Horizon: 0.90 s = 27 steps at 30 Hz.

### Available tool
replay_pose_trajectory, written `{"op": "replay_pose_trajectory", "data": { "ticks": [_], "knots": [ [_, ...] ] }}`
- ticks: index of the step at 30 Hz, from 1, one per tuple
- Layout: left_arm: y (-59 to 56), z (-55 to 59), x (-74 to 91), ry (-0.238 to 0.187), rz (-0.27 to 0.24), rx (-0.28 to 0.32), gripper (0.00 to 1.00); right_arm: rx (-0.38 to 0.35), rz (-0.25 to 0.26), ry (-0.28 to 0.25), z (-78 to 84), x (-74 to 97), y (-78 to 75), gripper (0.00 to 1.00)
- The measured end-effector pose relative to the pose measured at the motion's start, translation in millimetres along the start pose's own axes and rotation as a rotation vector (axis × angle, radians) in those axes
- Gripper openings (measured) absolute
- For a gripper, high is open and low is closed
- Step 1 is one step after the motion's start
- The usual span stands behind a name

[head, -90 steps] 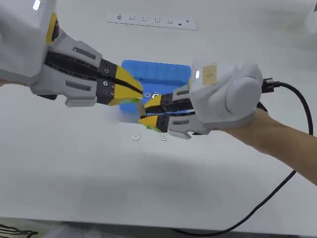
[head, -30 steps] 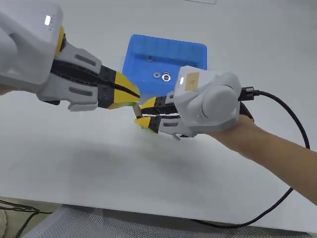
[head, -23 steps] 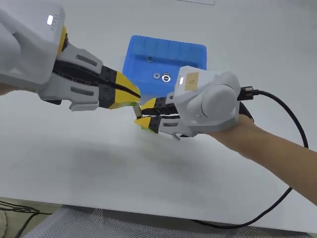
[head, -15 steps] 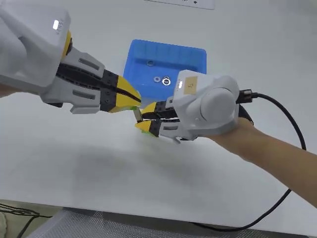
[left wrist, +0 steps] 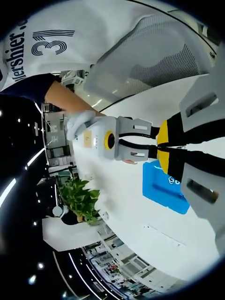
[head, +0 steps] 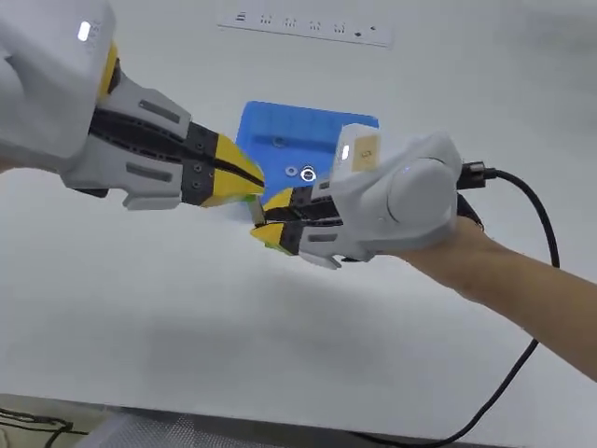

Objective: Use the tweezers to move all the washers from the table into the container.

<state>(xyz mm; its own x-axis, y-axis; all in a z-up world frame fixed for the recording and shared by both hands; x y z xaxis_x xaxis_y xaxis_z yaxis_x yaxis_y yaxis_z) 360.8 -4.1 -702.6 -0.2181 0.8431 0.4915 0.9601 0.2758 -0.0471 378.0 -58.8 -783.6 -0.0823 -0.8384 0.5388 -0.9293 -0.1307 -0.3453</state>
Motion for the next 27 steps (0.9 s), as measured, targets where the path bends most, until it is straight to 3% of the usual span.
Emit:
{"op": "replay_pose_trajectory", "data": {
  "ticks": [14, 27],
  "knots": [
    [16.7, -36.6, 1.8, -0.027, -0.008, -0.089, 0.05, 0.059, 0.079, 0.003, -12.5, 26.2, -35.4, 0.1],
    [41.6, -47.4, -4.6, -0.033, -0.003, -0.127, 0.05, 0.062, 0.127, 0.007, -5.6, 31.7, -62.7, 0.1]
  ]
}}
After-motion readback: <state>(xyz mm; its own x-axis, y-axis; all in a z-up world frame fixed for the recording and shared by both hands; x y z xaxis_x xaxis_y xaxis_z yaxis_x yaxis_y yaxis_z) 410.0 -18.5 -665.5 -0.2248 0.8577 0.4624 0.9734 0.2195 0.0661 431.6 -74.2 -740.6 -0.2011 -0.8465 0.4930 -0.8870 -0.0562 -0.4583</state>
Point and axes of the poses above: the centre of the closed fingertips' face, and the gripper's own axes: x roughly backward along the fingers, y roughly to its left, z roughly out of its underside, the point moved 5 cm from there along x, roughly backward along the fingers, and after that the axes turned 15 degrees about x, right-handed, at the moved point
